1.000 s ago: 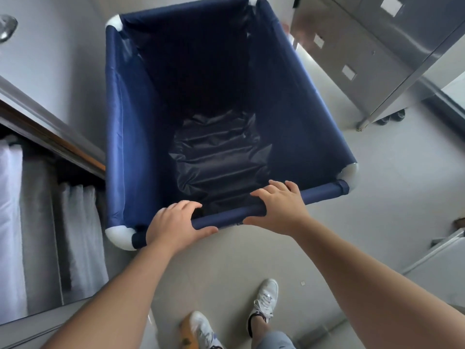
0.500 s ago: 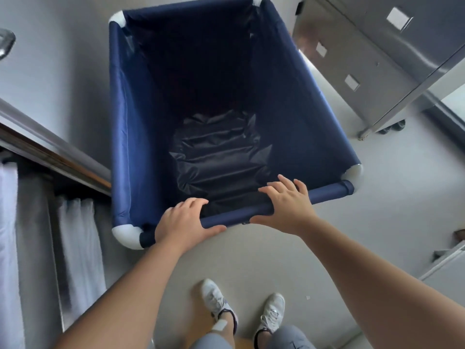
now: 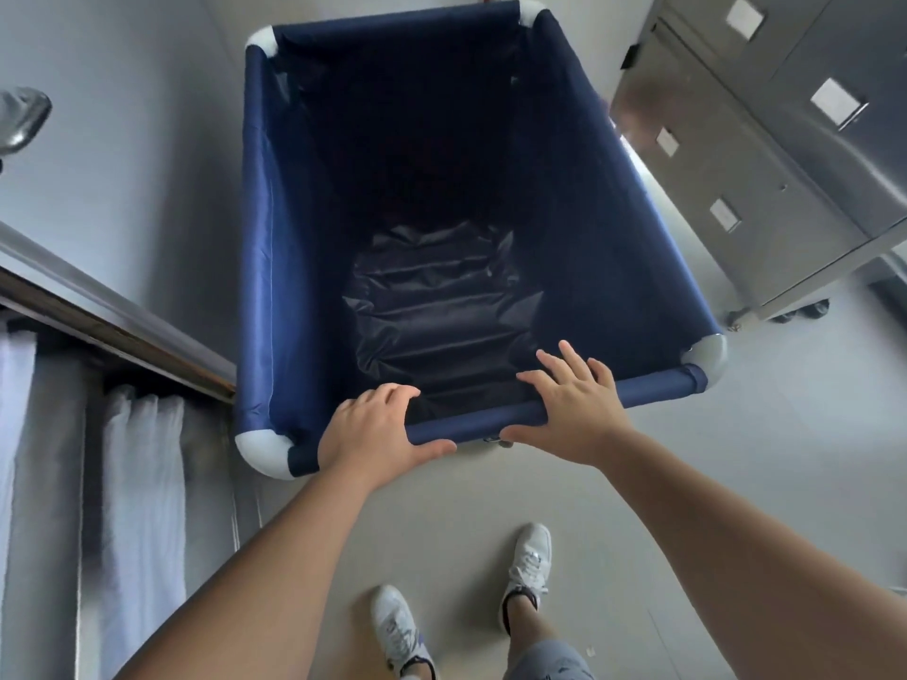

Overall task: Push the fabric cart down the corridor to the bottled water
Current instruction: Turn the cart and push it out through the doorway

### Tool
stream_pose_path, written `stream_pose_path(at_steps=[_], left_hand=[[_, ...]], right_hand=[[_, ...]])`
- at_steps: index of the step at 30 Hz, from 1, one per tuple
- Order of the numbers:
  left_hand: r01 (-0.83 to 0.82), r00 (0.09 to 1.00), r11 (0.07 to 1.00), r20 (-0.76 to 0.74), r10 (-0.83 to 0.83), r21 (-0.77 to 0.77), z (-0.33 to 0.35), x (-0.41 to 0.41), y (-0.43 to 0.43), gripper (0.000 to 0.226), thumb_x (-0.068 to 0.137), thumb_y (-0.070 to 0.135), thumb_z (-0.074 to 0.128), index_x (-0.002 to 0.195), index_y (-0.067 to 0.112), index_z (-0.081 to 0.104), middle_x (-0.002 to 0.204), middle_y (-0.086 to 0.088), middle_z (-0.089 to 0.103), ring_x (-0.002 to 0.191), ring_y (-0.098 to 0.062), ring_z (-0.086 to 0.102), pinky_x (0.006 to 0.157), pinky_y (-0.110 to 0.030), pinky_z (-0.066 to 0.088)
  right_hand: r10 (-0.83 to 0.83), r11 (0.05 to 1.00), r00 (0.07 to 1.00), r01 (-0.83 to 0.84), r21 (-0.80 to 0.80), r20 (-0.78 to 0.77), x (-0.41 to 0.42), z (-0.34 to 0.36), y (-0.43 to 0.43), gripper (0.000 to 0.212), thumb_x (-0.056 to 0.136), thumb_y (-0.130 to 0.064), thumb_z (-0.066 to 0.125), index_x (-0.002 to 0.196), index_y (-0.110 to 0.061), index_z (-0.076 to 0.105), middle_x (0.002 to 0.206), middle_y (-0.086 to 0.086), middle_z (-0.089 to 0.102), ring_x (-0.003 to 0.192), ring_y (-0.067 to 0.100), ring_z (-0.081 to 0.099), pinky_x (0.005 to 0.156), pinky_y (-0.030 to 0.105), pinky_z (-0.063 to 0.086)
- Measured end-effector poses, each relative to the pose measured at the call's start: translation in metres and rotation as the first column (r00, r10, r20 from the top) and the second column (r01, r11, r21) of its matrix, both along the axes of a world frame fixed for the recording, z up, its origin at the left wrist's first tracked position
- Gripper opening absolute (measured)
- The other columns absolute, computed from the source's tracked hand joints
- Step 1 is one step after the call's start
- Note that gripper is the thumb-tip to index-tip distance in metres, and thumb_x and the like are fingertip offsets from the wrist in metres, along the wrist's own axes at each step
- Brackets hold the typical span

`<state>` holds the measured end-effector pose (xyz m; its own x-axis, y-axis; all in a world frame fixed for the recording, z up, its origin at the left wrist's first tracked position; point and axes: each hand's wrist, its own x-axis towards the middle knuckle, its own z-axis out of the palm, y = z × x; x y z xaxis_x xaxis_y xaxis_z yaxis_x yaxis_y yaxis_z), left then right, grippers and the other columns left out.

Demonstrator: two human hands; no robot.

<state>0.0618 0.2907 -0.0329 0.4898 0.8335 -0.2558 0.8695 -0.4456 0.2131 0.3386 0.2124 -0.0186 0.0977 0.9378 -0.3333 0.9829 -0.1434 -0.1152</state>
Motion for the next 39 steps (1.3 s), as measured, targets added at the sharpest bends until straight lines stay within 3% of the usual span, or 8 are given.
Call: stream_pose_path(at_steps=[19, 39], left_hand=[[-0.116, 0.993, 0.991, -0.013, 0.117, 0.065, 0.003, 0.069, 0.087, 0.097, 0.063, 0.098, 0.039, 0.137, 0.035, 0.049, 0.139, 0.014, 0.055, 0.123, -0.014, 0.055, 0.098, -0.036, 0.041], [-0.1, 0.995, 0.993, 0.006, 0.099, 0.07, -0.002, 0.108, 0.237, 0.1, 0.065, 0.099, 0.029, 0.136, 0.032, 0.051, 0.137, 0.014, 0.057, 0.119, -0.014, 0.057, 0.092, -0.034, 0.042]], right_hand=[[0.093, 0.996, 0.996, -0.093, -0.013, -0.004, 0.072, -0.008, 0.115, 0.105, 0.068, -0.098, 0.016, 0.152, -0.038, 0.036, 0.169, 0.0, 0.016, 0.155, 0.026, -0.01, 0.12, 0.058, 0.002], [0.124, 0.992, 0.992, -0.123, -0.027, 0.032, 0.115, -0.003, 0.274, 0.107, 0.067, -0.1, 0.013, 0.153, -0.039, 0.033, 0.17, 0.0, 0.014, 0.154, 0.026, -0.015, 0.119, 0.06, -0.006]])
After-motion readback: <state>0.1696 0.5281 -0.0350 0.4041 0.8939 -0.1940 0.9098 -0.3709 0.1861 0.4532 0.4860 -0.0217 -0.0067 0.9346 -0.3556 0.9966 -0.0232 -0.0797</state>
